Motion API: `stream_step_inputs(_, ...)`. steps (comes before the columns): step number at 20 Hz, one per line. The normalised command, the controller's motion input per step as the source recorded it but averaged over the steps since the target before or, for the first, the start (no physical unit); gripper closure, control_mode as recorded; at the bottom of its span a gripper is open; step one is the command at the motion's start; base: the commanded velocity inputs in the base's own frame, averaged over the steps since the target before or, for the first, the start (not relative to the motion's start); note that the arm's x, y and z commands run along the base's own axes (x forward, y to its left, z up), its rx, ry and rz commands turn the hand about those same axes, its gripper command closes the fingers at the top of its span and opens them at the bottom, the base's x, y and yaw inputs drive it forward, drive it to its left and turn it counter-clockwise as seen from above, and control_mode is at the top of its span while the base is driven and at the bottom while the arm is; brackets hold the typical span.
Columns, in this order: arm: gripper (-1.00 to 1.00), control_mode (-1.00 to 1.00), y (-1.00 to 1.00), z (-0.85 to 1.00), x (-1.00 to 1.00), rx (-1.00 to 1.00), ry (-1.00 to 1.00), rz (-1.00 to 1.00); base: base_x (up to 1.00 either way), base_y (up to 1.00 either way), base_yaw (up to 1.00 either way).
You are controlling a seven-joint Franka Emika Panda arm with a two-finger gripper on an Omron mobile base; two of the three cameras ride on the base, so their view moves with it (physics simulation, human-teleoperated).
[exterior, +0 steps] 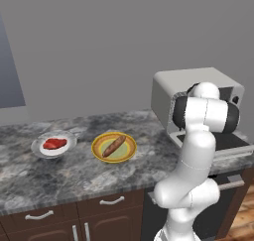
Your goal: Open the toaster oven door. Place the baguette on the bottom rack in the toaster oven and place the steak on the top rack.
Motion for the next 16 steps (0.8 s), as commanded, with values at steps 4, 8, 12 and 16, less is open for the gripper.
stream_step_inputs(4, 1.0, -1.0, -0.3, -0.74, -0.13, -0.13, 0.59, 0.0, 0.0, 0.0, 0.0)
stream_step_inputs(8, 1.0, -1.0, -0.21, -0.86, -0.25, -0.14, 0.65, -0.05, 0.0, 0.0, 0.0)
stream_step_inputs(12, 1.0, -1.0, -0.06, -0.99, -0.42, -0.18, 0.64, -0.07, 0.0, 0.0, 0.0)
stream_step_inputs(16, 1.0, -1.0, -0.07, -1.0, -0.73, -0.21, 0.56, -0.08, 0.0, 0.0, 0.0)
